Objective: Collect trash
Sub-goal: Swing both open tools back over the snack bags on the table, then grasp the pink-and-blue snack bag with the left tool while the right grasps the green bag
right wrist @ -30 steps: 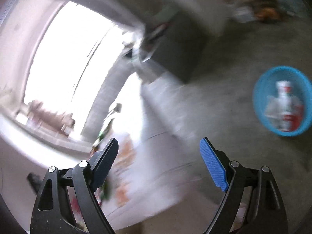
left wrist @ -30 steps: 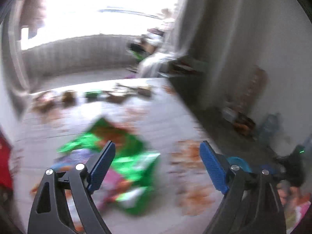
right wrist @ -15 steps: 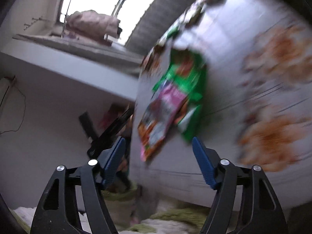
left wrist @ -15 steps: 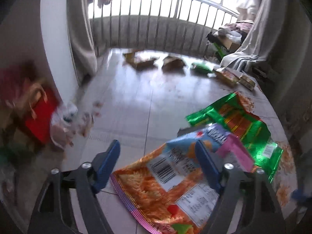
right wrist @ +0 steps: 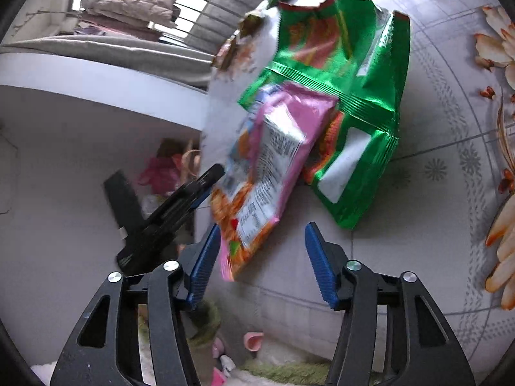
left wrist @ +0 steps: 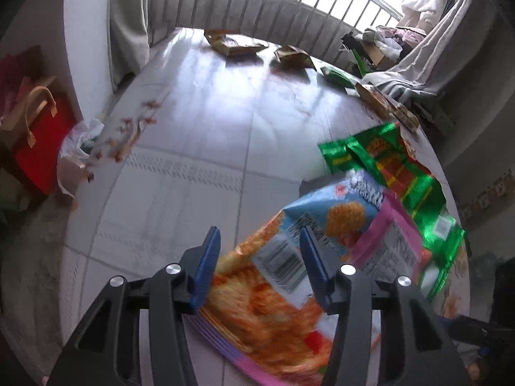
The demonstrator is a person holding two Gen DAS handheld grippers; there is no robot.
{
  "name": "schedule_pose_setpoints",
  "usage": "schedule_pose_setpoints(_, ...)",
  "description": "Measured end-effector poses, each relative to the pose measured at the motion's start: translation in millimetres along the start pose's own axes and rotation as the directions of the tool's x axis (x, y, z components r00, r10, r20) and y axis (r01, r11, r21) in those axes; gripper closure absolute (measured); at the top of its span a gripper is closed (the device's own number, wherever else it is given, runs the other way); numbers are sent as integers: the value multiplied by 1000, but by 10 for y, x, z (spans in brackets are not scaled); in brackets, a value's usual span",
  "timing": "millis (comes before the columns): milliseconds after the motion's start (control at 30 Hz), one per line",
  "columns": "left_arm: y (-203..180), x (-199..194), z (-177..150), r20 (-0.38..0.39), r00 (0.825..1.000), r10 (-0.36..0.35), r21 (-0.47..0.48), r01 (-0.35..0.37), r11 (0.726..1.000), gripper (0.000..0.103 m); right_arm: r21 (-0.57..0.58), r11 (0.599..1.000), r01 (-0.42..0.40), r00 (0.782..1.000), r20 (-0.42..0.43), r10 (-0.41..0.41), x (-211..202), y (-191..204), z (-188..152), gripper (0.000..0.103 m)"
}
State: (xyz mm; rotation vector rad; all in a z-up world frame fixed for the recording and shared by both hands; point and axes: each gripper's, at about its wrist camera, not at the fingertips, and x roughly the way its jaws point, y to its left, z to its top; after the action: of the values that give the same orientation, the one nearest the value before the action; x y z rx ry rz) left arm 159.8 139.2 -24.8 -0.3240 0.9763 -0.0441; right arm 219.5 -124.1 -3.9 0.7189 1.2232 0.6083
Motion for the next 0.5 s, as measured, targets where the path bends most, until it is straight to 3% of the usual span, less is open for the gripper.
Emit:
schedule_pose_setpoints(133, -65, -68, -140, -21, 999, -35, 33, 35, 999, 53, -13, 998, 69, 998, -1, -69, 144, 34, 53, 56)
schedule_pose_setpoints(200, -115, -101, -211, -48, 997, -59, 57, 62, 996, 53, -26, 995, 93, 996, -5, -93, 220, 40, 73, 66)
schedule_pose_setpoints(267, -190, -131, -288, -75, 995, -61, 90, 68, 994, 53, -55, 992, 111, 994, 2, -111, 286, 94, 85, 67)
schedule_pose_setpoints(367, -275, -193, -411, -116, 989, -96, 120, 110, 987, 53, -107, 980, 171, 985, 12, -170, 308, 121, 60, 82)
schedule_pose_setpoints(500, -246, -259, -495, -150, 974, -168, 85, 182, 980, 53, -144, 975, 170, 984, -23, -175, 261, 41, 28, 96)
